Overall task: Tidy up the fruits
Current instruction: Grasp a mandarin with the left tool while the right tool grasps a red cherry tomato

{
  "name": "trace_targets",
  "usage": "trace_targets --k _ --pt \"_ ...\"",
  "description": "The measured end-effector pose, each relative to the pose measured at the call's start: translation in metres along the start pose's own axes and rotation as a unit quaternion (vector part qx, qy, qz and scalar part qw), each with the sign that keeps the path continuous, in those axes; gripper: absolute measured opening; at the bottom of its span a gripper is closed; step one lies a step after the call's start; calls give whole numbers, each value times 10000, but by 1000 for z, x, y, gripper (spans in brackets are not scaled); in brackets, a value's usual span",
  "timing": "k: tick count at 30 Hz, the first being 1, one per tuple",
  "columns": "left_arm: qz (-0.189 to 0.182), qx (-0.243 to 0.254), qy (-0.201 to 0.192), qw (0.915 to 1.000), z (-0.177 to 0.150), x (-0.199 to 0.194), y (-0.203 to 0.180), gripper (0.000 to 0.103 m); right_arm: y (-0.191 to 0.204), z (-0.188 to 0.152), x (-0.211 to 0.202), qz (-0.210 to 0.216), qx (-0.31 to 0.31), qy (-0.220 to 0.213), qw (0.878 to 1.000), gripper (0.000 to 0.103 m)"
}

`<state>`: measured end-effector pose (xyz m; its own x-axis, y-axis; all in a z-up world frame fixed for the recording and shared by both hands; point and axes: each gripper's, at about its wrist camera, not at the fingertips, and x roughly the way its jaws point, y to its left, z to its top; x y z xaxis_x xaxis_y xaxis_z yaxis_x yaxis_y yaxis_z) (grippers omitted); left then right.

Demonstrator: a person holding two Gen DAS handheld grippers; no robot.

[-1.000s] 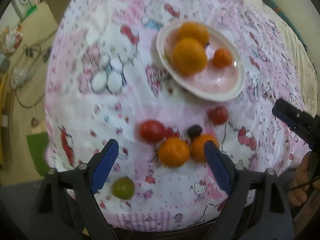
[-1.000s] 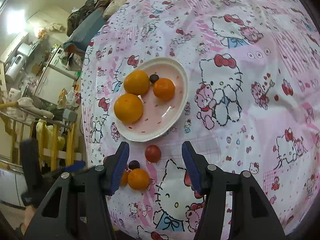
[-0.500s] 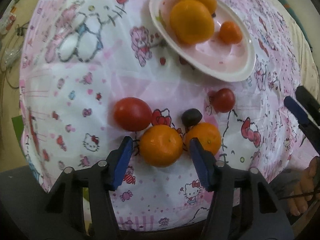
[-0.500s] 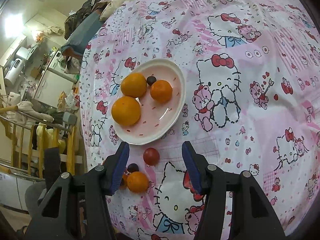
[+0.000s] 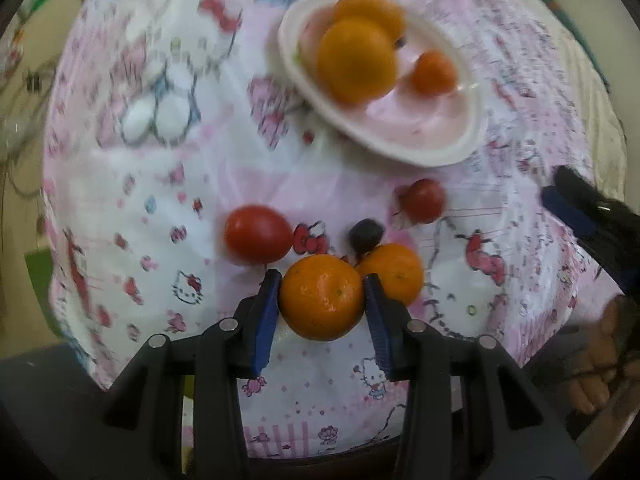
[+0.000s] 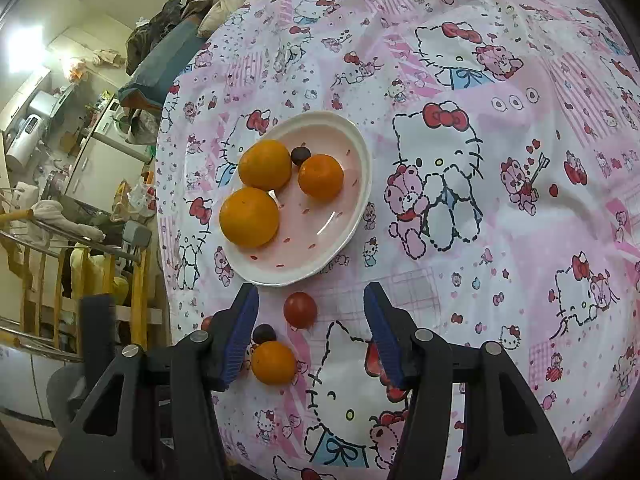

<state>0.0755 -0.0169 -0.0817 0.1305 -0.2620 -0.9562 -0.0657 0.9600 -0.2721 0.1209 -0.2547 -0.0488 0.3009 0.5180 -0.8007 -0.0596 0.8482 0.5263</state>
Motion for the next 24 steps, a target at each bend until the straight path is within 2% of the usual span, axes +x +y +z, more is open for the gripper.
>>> trace_targets --k 3,6,9,13,16,24 --pt "-53 55 -403 9992 1 -22 0 37 0 -1 5 -65 -5 54 10000 58" --pt "49 -51 -711 9974 5 -34 4 37 0 -4 14 -135 -23 166 9998 58" --pt "7 -186 -860 9961 7 -41 9 37 5 -8 25 -193 -95 309 9993 58" --pt "-200 -423 -824 9955 9 -43 21 37 13 -13 43 -200 -216 513 9982 58" --pt "-89 -470 -852 9952 10 -43 22 37 20 -17 59 -105 -344 722 9967 58" --pt "-64 -526 -866 9948 10 -44 25 37 32 -18 90 -330 -626 900 9934 55"
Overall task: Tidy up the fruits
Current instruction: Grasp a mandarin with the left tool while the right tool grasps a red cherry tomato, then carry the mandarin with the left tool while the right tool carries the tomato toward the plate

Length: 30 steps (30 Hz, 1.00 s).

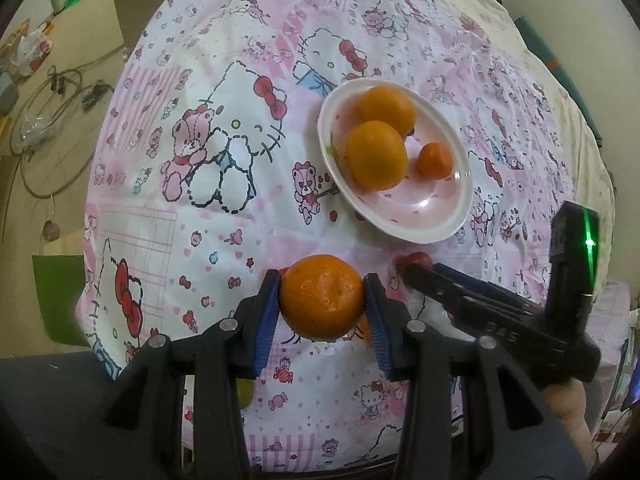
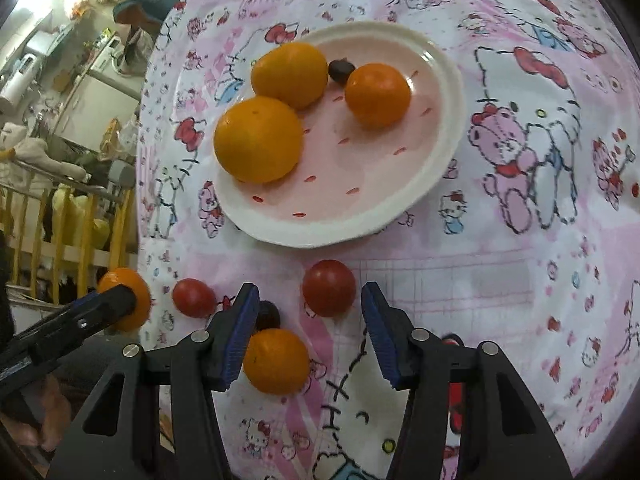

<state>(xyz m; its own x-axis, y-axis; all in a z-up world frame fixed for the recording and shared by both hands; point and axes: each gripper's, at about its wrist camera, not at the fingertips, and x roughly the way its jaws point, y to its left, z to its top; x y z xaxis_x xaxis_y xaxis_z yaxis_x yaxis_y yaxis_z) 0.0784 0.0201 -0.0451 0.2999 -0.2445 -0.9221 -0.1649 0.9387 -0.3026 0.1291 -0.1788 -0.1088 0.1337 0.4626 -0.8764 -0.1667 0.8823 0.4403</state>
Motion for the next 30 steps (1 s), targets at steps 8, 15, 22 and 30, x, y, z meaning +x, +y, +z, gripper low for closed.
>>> trace_targets --k 8,15,22,30 --pt "40 41 36 10000 0 3 -3 37 2 -1 10 -208 -183 89 9996 34" --pt "146 87 -11 9999 1 5 -3 37 1 -7 2 -77 -220 66 9997 31" --pt "160 -72 -114 9998 4 4 1 37 -2 -12 -19 202 -85 -127 9997 31" --pt "-45 -178 -759 9969 16 -27 4 37 -10 -10 -61 526 86 -519 9972 31"
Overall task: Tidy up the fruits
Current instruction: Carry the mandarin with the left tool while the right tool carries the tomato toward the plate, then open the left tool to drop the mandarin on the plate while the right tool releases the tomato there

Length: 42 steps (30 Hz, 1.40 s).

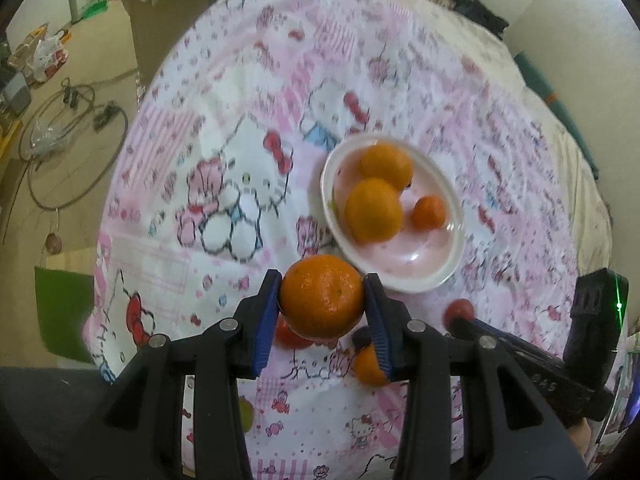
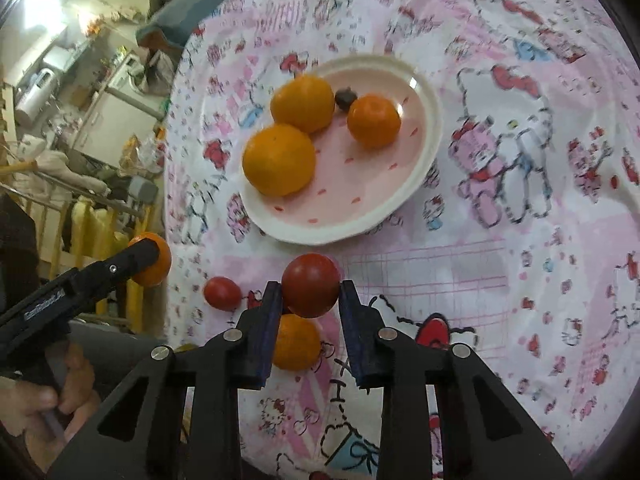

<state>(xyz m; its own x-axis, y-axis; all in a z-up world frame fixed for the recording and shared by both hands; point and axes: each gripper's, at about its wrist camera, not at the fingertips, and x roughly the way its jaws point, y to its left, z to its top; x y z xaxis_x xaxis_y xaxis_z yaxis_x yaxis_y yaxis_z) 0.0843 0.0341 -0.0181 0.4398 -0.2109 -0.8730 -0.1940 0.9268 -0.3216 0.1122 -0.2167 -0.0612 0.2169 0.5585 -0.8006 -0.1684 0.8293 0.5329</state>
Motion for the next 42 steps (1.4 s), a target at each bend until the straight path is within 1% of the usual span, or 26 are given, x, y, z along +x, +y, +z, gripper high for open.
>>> trace_targets --k 2,7,10,14,22,25,29,31,33,37,39,42 --pt "-44 -15 1 10000 9 -4 1 37 -1 6 -16 40 -13 -177 9998 31" --pt "46 284 -33 9996 38 -9 -4 37 -5 31 -44 91 26 -537 9985 31" --pt "-18 416 -48 9991 53 -7 -9 37 -9 49 -52 71 7 -669 9977 31" --pt "39 563 -75 9984 70 3 -16 37 -16 71 -56 76 -25 -750 9971 31" --pt "39 686 69 9976 94 41 -27 37 -23 104 -35 -84 -159 -638 9978 31" --pt "40 707 36 9975 100 53 -31 37 -28 114 -23 -178 -165 -552 9982 31" --pt "-40 701 152 9974 109 73 -32 37 -33 125 -6 -250 -174 -446 9985 31" --pt "5 738 216 9970 113 85 -34 37 -36 130 3 -267 -171 -390 9987 31" --pt "146 714 253 9970 115 95 -33 37 -38 133 11 -291 -176 -336 9989 31" --pt "88 582 447 9973 118 111 -31 37 -45 137 27 -367 -135 -183 9991 31" --pt "38 536 484 9974 119 116 -32 37 -47 138 34 -385 -116 -121 9991 31" --pt "58 530 525 9972 118 123 -33 37 -49 140 40 -386 -97 -83 9992 31"
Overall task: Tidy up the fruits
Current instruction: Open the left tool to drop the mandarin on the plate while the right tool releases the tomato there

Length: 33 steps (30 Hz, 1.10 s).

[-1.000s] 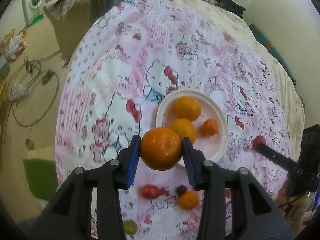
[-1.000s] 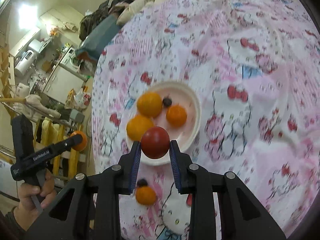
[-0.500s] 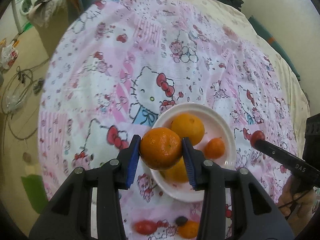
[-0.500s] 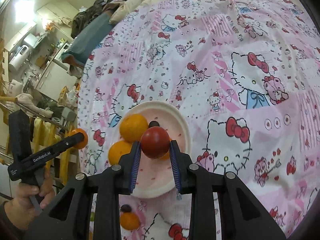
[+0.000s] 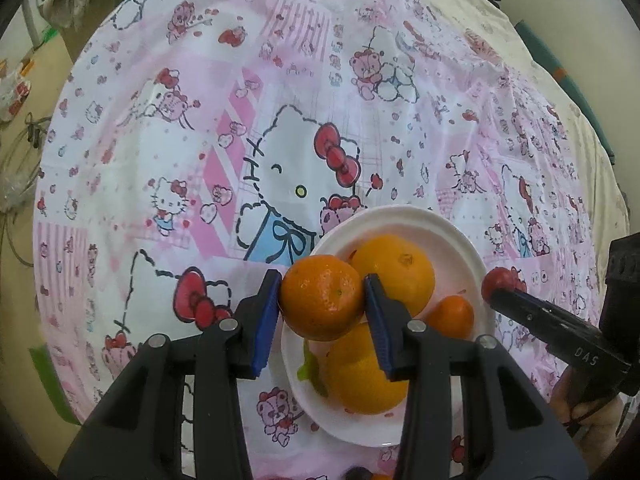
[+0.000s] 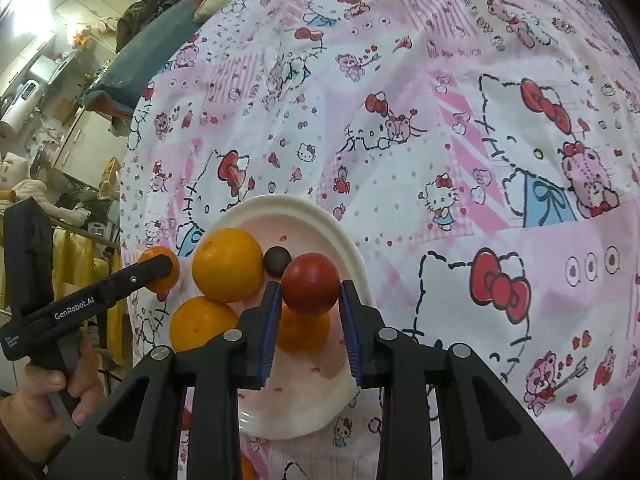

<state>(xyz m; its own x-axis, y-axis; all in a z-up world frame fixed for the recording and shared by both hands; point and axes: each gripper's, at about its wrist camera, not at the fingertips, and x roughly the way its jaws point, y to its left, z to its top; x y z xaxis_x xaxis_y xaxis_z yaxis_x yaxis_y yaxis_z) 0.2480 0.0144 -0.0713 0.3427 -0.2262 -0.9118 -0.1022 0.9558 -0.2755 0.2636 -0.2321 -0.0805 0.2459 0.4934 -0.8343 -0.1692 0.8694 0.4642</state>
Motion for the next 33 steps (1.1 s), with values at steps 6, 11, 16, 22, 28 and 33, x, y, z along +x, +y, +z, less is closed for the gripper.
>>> trace_targets --k 6,11,16,22,28,33 --pt "-41 -46 52 10000 -6 8 -1 38 -5 2 9 215 212 68 9995 31" --pt "-78 -171 34 9998 -5 8 0 38 -3 1 10 255 184 73 9995 34" --pt "-47 -106 74 9999 -6 11 -3 38 -1 2 4 443 247 -32 9987 34" --pt "10 -57 133 9999 -6 12 -4 40 -7 2 -1 473 372 -71 9982 50" --pt "-53 -27 1 10000 -6 3 -5 70 -6 2 -4 406 328 -87 9986 55" --pt "-23 103 -83 9999 -5 -3 -7 70 -7 2 -6 369 348 -119 9986 55"
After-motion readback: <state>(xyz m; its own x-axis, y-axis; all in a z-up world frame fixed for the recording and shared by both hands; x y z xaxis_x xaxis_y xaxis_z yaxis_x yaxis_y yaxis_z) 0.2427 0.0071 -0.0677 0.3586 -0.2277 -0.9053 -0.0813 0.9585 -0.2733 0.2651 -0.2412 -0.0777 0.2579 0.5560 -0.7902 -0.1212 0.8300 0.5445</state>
